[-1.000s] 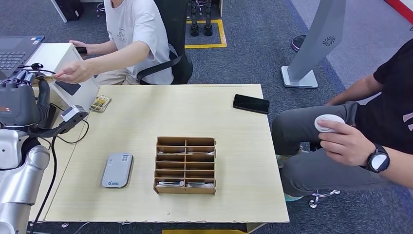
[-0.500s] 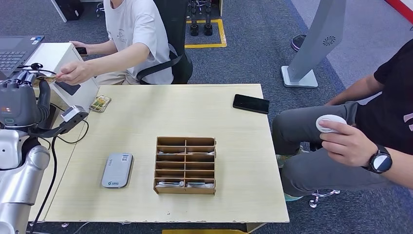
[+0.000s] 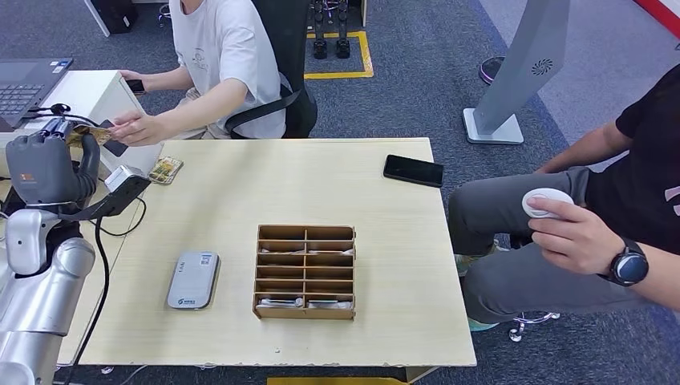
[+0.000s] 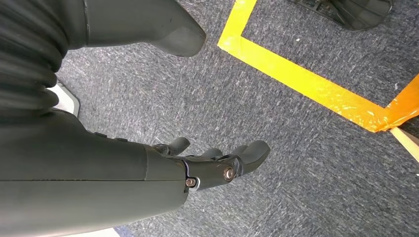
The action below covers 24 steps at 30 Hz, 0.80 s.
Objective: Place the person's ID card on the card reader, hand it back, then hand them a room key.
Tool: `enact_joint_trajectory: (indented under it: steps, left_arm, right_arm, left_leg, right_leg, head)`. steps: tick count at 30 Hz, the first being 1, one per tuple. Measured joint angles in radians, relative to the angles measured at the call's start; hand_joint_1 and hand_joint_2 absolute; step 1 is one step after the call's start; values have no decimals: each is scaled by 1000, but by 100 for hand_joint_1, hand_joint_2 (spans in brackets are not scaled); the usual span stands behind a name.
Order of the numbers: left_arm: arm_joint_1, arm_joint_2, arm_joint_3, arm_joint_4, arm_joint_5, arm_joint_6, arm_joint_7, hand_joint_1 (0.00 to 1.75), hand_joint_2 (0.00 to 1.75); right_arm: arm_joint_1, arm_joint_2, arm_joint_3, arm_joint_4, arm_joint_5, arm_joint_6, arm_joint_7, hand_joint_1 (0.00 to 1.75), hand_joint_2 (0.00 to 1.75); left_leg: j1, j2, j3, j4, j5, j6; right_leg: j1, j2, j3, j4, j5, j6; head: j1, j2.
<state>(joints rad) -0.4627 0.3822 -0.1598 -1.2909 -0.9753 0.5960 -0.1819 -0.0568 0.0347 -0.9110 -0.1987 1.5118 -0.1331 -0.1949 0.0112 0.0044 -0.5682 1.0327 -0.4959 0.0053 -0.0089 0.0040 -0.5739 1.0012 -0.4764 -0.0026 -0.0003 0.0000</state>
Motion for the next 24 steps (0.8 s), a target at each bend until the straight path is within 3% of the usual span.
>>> enact_joint_trajectory:
  steps: [24]
  left_arm:
    - [-13, 0, -30, 3, 15, 1, 8, 175, 175]
  right_arm:
    - [0, 0, 0, 2, -1, 0, 0, 0, 175]
  left_leg:
    - [0, 0, 0, 0, 0, 0]
  right_leg:
    - [0, 0, 0, 0, 0, 0]
  head:
    - [0, 0]
